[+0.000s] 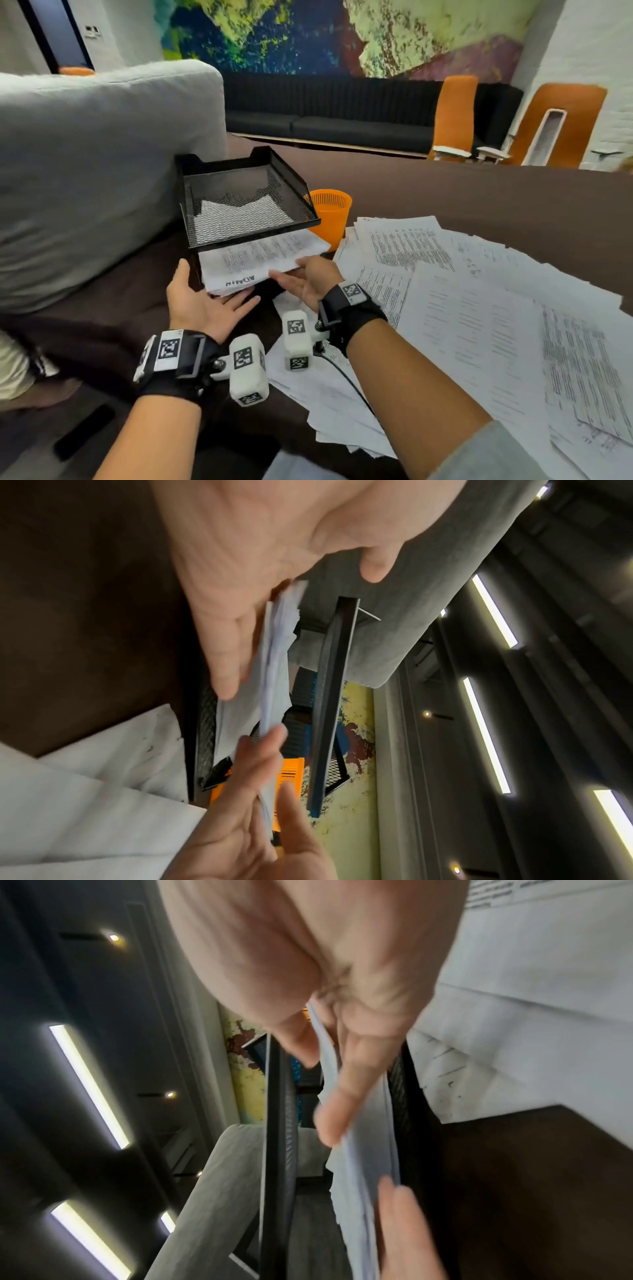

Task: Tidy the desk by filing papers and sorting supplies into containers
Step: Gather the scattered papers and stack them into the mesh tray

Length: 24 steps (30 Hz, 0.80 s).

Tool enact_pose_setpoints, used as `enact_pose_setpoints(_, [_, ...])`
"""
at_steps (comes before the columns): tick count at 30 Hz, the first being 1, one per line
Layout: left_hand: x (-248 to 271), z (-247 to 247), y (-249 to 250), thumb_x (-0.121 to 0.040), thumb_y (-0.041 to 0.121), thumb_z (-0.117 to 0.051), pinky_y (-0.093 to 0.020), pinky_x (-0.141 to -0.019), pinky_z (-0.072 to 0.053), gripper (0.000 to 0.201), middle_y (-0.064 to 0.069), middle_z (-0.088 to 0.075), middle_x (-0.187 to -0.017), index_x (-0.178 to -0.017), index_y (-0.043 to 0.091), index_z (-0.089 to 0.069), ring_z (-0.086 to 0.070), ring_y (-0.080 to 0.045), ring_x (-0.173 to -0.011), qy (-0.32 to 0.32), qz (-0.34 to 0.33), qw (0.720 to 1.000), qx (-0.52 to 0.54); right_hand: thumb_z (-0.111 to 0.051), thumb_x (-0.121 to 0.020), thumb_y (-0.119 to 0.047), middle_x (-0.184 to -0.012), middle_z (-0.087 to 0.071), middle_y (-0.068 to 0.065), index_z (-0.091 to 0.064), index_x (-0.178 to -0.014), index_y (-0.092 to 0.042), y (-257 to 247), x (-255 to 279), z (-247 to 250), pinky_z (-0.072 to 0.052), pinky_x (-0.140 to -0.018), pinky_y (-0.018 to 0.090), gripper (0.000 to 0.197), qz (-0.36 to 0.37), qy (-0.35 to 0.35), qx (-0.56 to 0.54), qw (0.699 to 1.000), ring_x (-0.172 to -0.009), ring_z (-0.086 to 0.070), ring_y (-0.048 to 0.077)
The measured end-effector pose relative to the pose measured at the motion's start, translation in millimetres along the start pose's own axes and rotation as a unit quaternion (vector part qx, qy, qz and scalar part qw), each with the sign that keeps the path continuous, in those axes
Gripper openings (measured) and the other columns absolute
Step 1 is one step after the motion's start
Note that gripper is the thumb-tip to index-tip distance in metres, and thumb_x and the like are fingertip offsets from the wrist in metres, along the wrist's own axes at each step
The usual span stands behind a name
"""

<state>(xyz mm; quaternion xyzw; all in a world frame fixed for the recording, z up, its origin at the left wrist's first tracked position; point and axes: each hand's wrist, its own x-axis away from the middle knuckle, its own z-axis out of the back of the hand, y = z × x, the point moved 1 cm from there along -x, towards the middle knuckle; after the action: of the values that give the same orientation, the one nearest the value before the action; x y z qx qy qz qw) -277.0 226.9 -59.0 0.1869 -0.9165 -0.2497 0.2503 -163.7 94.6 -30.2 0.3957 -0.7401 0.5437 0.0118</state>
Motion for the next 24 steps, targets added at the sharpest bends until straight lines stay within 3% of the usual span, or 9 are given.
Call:
enact_pose_setpoints(1, [-3.4,3.4,-1.6,-0.086,0.067,-0.047,-0.06,-0.106,-0.036,0.093,-0.027,-0.044,-0.144,-0.15,0.002,-0.029,-0.044,-0.045,-0.131,0.035,0.004,0.999,0.015,-0.04,-0.103,-0.005,-0.102,-0.059,0.025,-0.036,-0.135,-0.003,2.7,-3.8,-1.8,-0.06,-0.067,0.033,0.032,-0.009,-0.019,0.0,1.0,-0.103,-0.068,0.037])
enact_pose_setpoints(3, [-8.8,6.2,-5.8,-0.087,0.063,-0.051,-0.062,-0.107,-0.033,0.098,-0.027,-0.035,-0.149,-0.154,0.003,-0.011,-0.04,-0.047,-0.134,0.078,0.013,0.996,0.026,-0.045,-0.102,-0.006,-0.135,-0.048,0.025,-0.037,-0.138,0.001,8.6,-9.6,3.4,-0.06,-0.079,0.039,0.038,-0.021,-0.027,0.021,0.999,-0.111,-0.065,0.038])
enact_pose_setpoints(4, [-10.6,6.5,-8.5,-0.088,0.061,-0.052,-0.062,-0.106,-0.033,0.098,-0.027,-0.033,-0.15,-0.154,0.003,-0.007,-0.04,-0.047,-0.133,0.088,0.018,0.996,0.029,-0.045,-0.102,-0.006,-0.141,-0.044,0.024,-0.038,-0.138,0.002,11.4,-10.5,9.0,-0.058,-0.085,0.041,0.038,-0.023,-0.022,0.038,0.999,-0.113,-0.064,0.038])
enact_pose_setpoints(6, [-13.3,3.3,-14.8,-0.091,0.055,-0.052,-0.06,-0.104,-0.037,0.093,-0.026,-0.038,-0.147,-0.154,0.003,-0.009,-0.046,-0.046,-0.129,0.083,0.02,0.996,0.025,-0.042,-0.103,-0.006,-0.137,-0.048,0.025,-0.039,-0.137,0.004,14.0,-6.8,21.9,-0.055,-0.089,0.041,0.036,-0.019,-0.01,0.076,0.997,-0.114,-0.063,0.038])
enact_pose_setpoints(9, [-9.2,-14.6,-28.5,-0.095,0.049,-0.05,-0.053,-0.096,-0.047,0.071,-0.022,-0.055,-0.134,-0.145,0.001,-0.033,-0.059,-0.04,-0.116,0.03,0.022,0.999,-0.028,-0.045,-0.102,-0.008,-0.116,-0.06,0.024,-0.046,-0.129,0.0,10.0,8.7,43.5,-0.057,-0.072,0.035,0.029,0.022,0.012,0.128,0.991,-0.089,-0.069,0.031])
enact_pose_setpoints(13, [1.0,-48.8,-58.5,-0.098,0.043,-0.048,-0.045,-0.097,-0.05,0.047,-0.012,-0.067,-0.121,-0.127,0.007,-0.056,-0.066,-0.03,-0.108,-0.018,0.042,0.98,-0.192,-0.054,-0.099,-0.017,-0.1,-0.071,0.018,-0.059,-0.113,-0.006,-0.6,43.8,85.2,-0.058,-0.068,0.033,0.019,0.098,0.061,0.201,0.973,-0.076,-0.071,0.024])
enact_pose_setpoints(18, [20.7,-82.7,-102.7,-0.097,0.04,-0.053,-0.043,-0.099,-0.047,0.035,-0.006,-0.07,-0.116,-0.116,0.012,-0.063,-0.066,-0.025,-0.109,-0.074,0.07,0.931,-0.349,-0.059,-0.097,-0.02,-0.098,-0.074,0.016,-0.065,-0.11,-0.005,-14.1,98.5,155.5,-0.054,-0.066,0.032,0.021,0.151,0.148,0.222,0.952,-0.075,-0.069,0.022])
enact_pose_setpoints(21, [25.3,-90.1,-124.5,-0.096,0.039,-0.056,-0.045,-0.104,-0.042,0.031,-0.004,-0.069,-0.119,-0.111,0.014,-0.066,-0.059,-0.024,-0.117,-0.092,0.086,0.901,-0.415,-0.061,-0.096,-0.021,-0.1,-0.074,0.012,-0.068,-0.106,-0.008,-7.7,124.3,192.6,-0.054,-0.07,0.033,0.018,0.164,0.2,0.249,0.933,-0.085,-0.07,0.023])
enact_pose_setpoints(24, [22.8,-93.1,-143.6,-0.094,0.038,-0.061,-0.043,-0.099,-0.043,0.038,-0.002,-0.064,-0.125,-0.123,0.014,-0.062,-0.054,-0.024,-0.122,-0.099,0.092,0.878,-0.459,-0.065,-0.093,-0.022,-0.104,-0.072,0.002,-0.071,-0.103,-0.018,9.4,140.2,218.1,-0.056,-0.079,0.034,0.012,0.159,0.219,0.315,0.91,-0.101,-0.067,0.019])
